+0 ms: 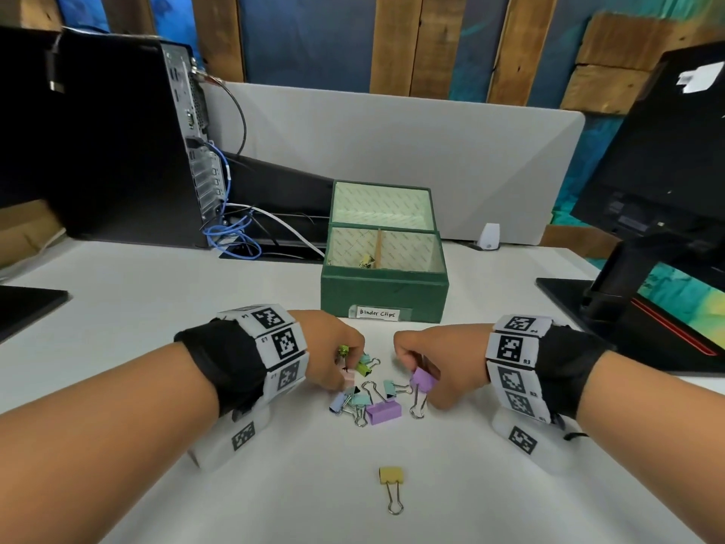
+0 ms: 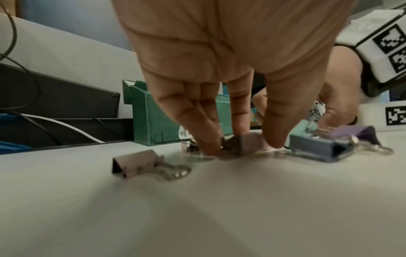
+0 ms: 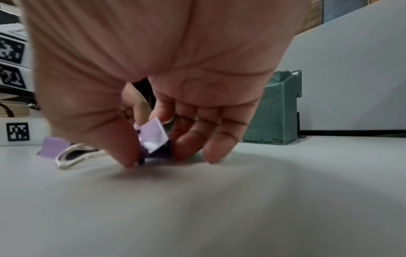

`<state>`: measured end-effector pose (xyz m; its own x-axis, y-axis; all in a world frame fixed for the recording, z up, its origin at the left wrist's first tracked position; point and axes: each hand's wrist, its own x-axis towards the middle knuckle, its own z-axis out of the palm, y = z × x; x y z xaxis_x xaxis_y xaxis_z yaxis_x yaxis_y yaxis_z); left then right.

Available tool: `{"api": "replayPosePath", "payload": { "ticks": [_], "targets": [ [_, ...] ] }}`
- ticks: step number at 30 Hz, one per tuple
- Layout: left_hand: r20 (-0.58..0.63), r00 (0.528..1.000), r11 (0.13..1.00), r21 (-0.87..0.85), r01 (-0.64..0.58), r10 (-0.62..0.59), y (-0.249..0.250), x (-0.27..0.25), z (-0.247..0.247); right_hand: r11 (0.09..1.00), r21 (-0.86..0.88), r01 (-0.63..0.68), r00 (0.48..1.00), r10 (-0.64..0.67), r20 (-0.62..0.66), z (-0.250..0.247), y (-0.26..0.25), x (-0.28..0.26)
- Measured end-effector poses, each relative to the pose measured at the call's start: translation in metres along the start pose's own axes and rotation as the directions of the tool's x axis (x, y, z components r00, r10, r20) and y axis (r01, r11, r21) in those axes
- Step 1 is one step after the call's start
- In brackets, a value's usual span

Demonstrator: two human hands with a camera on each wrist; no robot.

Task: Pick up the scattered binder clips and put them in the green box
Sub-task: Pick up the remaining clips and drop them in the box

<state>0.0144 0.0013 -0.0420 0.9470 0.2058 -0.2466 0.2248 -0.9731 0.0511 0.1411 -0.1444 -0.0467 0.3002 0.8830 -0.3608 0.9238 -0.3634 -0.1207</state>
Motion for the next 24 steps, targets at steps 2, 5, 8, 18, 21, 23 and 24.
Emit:
{"api": "replayPosePath", "payload": {
  "ticks": [2,5,8,18,21,23,24],
  "targets": [
    [0.007,1.0,1.0,-0.016,-0.006,0.006,-0.004,0.001,0.0,1.0,0.014,0.005,1.0,-0.005,0.012,0.0,0.001,0.0],
    [0.019,1.0,0.999,-0.05,-0.013,0.014,-0.008,0.002,0.0,0.994,0.112,0.009,0.999,-0.013,0.034,-0.007,0.007,0.001],
    [0.007,1.0,0.999,-0.043,-0.027,0.028,-0.008,0.003,0.003,0.958,0.287,-0.022,1.0,0.019,0.015,-0.025,0.015,0.002],
    [-0.079,0.997,0.997,-0.073,-0.014,0.008,-0.009,0.002,0.005,0.944,0.329,0.018,0.826,0.171,-0.537,-0.1,-0.005,0.056],
    [-0.092,0.996,0.997,-0.079,-0.004,-0.003,-0.009,0.002,0.005,0.932,0.36,0.03,0.77,0.208,-0.603,-0.106,-0.01,0.076],
    [-0.102,0.995,0.996,-0.089,0.002,-0.011,-0.009,0.001,0.005,0.925,0.379,0.039,0.738,0.229,-0.635,-0.104,-0.012,0.086],
    [-0.106,0.994,0.996,-0.094,0.009,-0.019,-0.009,0.001,0.005,0.924,0.38,0.047,0.724,0.23,-0.65,-0.102,-0.012,0.089]
  ]
}}
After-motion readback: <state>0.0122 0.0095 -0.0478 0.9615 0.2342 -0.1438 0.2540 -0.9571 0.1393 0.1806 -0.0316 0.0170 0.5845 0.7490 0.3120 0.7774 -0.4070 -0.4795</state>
